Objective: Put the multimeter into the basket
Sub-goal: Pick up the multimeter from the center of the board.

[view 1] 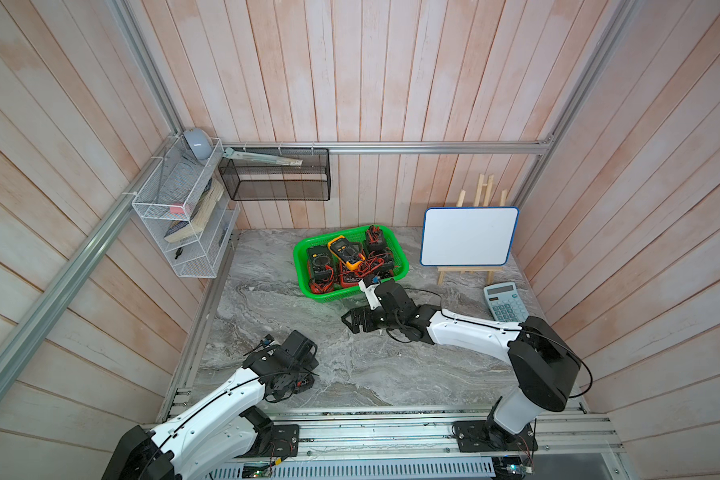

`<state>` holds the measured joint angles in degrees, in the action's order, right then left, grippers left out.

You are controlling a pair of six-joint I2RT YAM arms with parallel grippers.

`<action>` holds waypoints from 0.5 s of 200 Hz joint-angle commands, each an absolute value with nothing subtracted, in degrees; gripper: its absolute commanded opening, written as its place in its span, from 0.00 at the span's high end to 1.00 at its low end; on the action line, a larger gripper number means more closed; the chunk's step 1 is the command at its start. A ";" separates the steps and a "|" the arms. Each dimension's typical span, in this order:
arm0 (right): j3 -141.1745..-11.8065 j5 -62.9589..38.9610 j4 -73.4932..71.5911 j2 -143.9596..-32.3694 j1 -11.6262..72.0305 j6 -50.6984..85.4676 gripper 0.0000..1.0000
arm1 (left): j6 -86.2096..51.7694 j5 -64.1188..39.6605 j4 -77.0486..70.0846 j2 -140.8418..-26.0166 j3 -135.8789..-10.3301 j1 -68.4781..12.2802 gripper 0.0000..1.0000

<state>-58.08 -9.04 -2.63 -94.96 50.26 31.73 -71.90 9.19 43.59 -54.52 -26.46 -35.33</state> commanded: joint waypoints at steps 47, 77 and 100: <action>-58.71 -7.91 -1.70 -93.24 50.45 32.21 0.03 | -68.48 9.41 38.95 -58.21 -24.89 -35.21 0.00; -58.65 -7.81 -1.62 -93.03 50.45 32.34 0.03 | -68.06 9.23 37.93 -57.55 -24.70 -35.23 0.12; -58.75 -7.83 -1.55 -93.20 50.47 32.34 0.03 | -67.76 9.04 38.12 -56.05 -24.96 -35.17 0.40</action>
<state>-58.08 -8.86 -2.55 -94.56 50.26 31.92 -68.97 9.30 38.50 -57.58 -25.50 -35.27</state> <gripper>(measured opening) 0.968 0.725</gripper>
